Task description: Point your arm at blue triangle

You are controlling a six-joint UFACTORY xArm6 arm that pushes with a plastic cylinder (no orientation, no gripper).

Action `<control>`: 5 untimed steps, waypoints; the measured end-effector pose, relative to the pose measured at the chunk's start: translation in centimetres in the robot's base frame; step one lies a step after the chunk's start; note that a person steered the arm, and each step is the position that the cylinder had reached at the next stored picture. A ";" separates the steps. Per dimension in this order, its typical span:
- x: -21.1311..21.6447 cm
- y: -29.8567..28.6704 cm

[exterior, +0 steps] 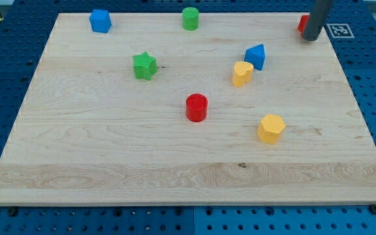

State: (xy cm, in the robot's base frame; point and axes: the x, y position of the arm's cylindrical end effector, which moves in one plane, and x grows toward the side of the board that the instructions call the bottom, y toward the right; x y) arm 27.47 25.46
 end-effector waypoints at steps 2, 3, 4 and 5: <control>-1.1 0.0; -1.2 0.0; 2.2 0.0; 5.8 -0.2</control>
State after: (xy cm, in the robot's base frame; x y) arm 33.31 25.21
